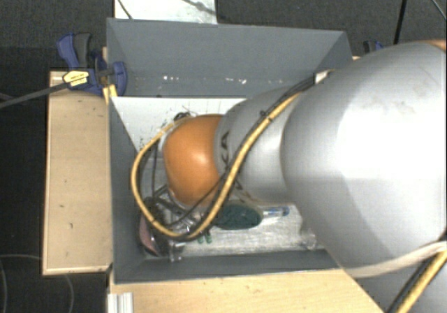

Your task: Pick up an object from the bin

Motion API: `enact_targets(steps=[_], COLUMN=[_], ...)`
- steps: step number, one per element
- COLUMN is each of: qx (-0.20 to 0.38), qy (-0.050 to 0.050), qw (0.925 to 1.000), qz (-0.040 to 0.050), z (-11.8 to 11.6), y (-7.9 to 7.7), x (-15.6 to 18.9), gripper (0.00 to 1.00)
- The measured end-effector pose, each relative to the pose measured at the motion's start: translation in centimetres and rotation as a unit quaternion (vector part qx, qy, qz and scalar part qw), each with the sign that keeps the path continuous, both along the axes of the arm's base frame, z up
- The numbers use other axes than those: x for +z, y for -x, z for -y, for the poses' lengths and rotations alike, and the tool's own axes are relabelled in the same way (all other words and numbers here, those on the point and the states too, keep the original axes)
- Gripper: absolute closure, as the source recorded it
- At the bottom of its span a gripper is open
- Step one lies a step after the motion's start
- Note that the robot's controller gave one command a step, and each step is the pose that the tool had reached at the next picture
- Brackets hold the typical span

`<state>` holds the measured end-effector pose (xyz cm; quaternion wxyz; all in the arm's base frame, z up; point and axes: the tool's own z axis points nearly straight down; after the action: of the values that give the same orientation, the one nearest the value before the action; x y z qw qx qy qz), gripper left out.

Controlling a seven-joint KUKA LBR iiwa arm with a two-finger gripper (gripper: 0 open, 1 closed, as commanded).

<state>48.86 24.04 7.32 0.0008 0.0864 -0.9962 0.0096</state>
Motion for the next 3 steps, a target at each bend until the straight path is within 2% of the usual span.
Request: enact_targets(steps=[1, 2, 3], qx=[-0.007, 0.022, 0.099], qy=[-0.001, -0.005, -0.009], qw=[1.0, 0.9997, 0.995], qz=[0.0033, 0.0031, 0.0037], z=[0.0, 0.4, 7.6], y=[0.4, 0.4, -0.4], x=[0.0, -0.1, 8.3], gripper=[0.0, 0.0, 0.0])
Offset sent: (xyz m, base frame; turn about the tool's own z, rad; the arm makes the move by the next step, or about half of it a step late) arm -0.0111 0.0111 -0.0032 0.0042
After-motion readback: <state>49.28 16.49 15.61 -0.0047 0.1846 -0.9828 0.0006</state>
